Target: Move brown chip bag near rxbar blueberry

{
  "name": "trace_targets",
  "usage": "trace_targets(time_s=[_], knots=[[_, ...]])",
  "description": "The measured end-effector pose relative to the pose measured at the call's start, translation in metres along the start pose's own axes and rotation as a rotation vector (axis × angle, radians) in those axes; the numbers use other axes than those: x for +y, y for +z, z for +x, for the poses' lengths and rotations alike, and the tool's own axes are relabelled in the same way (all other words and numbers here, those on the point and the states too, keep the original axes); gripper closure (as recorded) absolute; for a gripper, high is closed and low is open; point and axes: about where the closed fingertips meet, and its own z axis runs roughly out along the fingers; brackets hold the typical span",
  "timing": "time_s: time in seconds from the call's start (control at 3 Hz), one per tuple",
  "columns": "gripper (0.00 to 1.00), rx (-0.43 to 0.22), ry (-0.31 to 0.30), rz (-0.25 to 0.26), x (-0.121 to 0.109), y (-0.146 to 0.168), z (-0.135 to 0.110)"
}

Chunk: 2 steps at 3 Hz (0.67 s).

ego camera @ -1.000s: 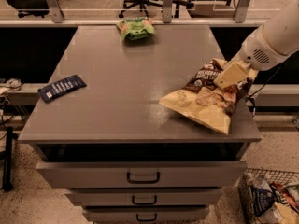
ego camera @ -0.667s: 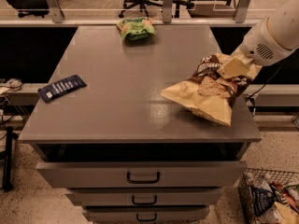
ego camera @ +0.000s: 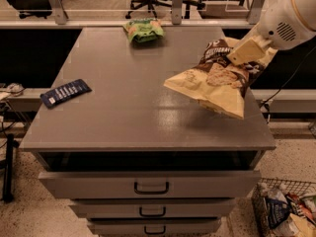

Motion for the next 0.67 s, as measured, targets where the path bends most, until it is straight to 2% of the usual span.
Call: trace_targets(time_s=[0.33, 0.67], knots=[[1.00, -0.061, -0.040, -0.058, 0.025, 0.022, -0.022], [1.00, -0.178, -0.142, -0.145, 0.059, 0.061, -0.079]])
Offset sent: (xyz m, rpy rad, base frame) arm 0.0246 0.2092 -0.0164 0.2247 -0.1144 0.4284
